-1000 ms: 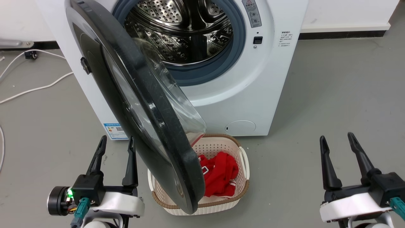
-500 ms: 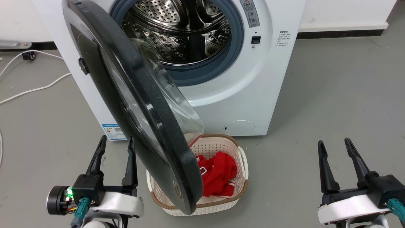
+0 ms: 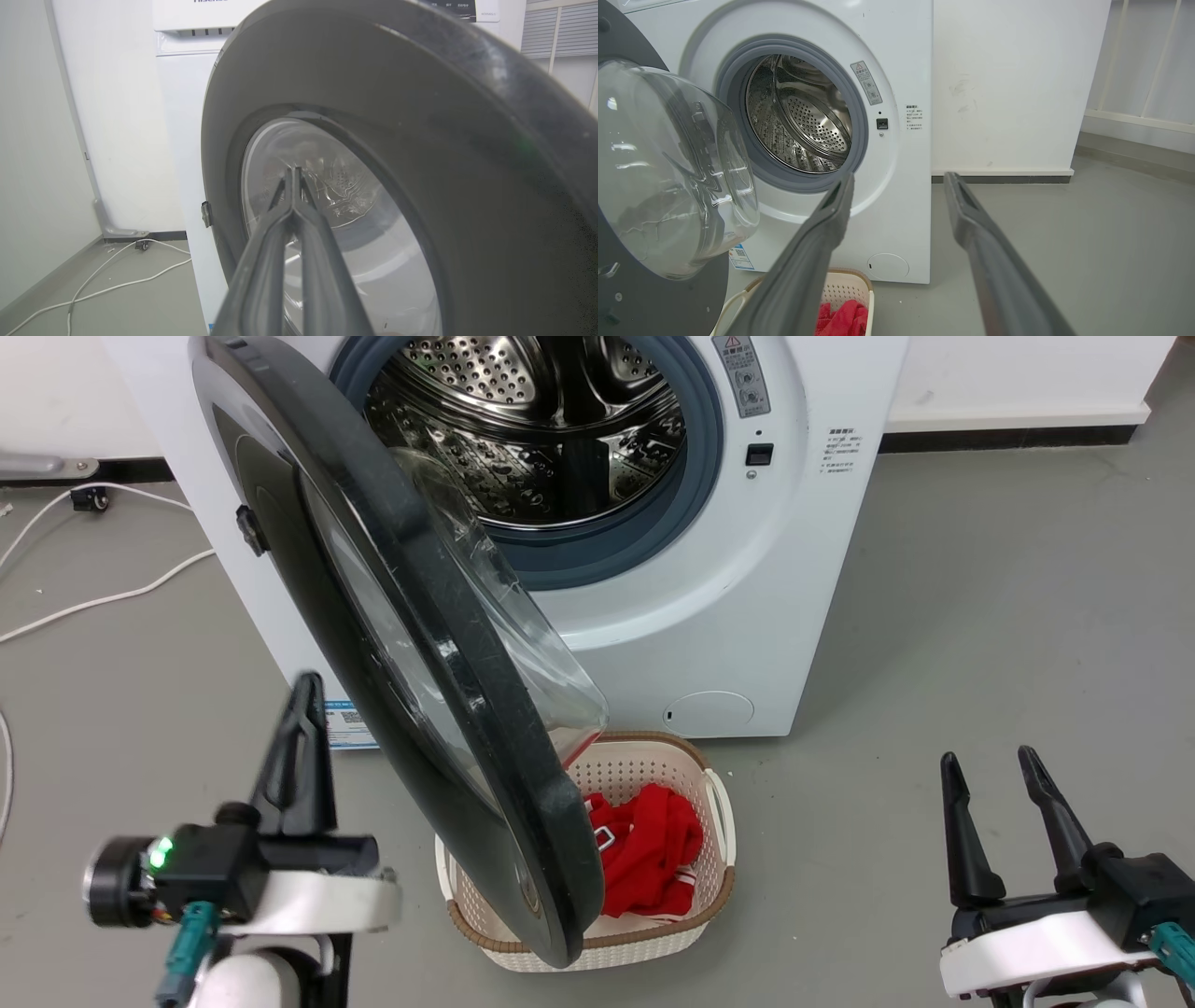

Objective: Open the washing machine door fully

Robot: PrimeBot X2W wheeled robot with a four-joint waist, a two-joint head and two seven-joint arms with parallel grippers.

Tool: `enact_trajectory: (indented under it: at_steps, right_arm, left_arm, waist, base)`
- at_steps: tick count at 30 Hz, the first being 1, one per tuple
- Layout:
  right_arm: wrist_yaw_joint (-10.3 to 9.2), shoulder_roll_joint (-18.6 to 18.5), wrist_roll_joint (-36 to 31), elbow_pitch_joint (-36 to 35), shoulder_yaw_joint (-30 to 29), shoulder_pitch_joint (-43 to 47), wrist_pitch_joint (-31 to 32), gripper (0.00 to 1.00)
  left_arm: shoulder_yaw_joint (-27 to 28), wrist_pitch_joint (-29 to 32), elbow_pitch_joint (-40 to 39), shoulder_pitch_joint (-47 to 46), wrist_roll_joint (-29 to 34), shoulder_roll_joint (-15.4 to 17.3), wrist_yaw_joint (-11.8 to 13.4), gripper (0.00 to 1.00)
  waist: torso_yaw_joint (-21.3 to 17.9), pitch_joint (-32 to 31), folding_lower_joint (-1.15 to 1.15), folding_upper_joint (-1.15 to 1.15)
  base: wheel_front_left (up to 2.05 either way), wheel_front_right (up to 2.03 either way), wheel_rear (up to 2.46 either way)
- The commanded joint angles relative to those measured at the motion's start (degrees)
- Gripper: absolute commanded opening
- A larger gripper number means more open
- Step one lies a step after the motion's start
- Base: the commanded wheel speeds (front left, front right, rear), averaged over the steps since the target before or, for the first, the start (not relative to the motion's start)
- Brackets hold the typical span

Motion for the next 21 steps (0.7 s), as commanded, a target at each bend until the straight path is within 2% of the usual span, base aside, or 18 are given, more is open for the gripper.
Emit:
enact_trajectory:
  at_steps: [1,9,13,17,21]
  right_arm:
    - [-0.04,0.2,0.5,0.3,-0.2,-0.5,-0.3,1.0]
    - [-0.04,0.2,0.6,0.4,-1.0,-0.1,0.0,1.0]
    - [-0.04,0.2,0.6,0.3,-1.1,-0.2,0.1,1.0]
    - [-0.04,0.2,0.9,0.5,-1.1,-0.3,0.4,1.0]
    - [-0.04,0.2,0.9,0.7,-1.0,-0.5,0.5,1.0]
  left_arm:
    - [0.4,-0.1,-1.9,-1.1,0.5,0.2,0.3,0.0]
    - [0.5,-0.1,-18.3,-5.2,2.7,1.7,1.2,0.0]
    - [-1.2,-0.1,-25.8,-7.6,3.7,2.7,0.7,0.0]
    - [-5.4,-0.1,-29.8,-8.4,4.1,2.9,-0.6,0.0]
    - [-12.9,-0.1,-28.8,-5.8,1.5,2.2,-2.3,0.0]
  waist:
    - [0.1,0.0,0.0,0.0]
    - [0.6,-0.3,0.0,0.0]
    - [0.6,-0.2,0.0,0.0]
    - [0.4,-0.1,0.0,0.0]
    - [0.1,0.1,0.0,0.0]
  base:
    - [0.0,0.0,0.0]
    - [0.0,0.0,0.0]
    - [0.0,0.0,0.0]
    - [0.0,0.0,0.0]
    - [0.0,0.0,0.0]
